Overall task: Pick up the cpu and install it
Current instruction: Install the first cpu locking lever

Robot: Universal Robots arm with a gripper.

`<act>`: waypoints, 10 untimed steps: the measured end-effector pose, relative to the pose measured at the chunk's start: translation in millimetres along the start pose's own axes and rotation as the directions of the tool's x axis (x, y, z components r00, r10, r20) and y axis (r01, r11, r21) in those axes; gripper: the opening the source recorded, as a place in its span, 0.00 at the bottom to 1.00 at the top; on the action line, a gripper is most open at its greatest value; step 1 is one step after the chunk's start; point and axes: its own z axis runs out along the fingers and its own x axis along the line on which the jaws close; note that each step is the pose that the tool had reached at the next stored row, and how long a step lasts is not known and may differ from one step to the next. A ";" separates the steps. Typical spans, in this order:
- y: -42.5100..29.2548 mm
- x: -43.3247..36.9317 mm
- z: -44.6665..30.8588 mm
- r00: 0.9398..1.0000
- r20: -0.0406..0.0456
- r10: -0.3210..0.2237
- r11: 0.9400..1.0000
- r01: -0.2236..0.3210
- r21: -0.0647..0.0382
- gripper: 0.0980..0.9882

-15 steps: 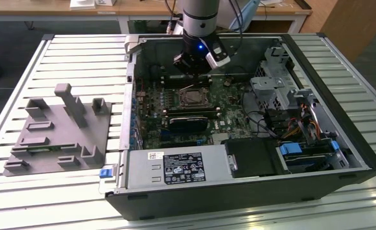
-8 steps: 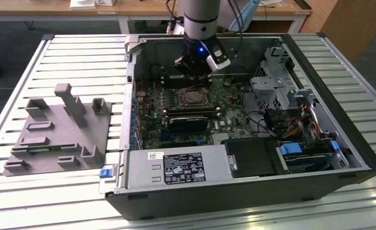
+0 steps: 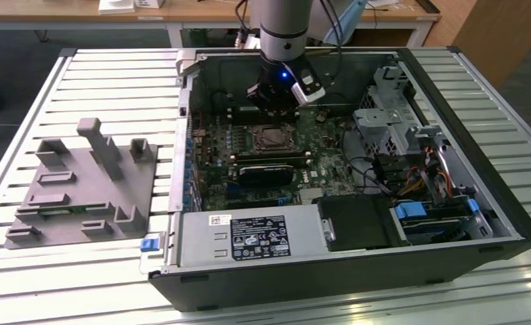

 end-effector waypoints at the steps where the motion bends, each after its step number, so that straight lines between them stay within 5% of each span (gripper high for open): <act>1: 0.0 0.0 0.0 1.000 0.000 0.000 1.000 0.000 0.000 0.01; 7: 0.1 -0.1 -0.5 1.000 0.000 0.000 1.000 0.000 0.001 0.01; 10: 0.0 0.0 0.0 1.000 0.000 0.000 1.000 0.000 0.012 0.01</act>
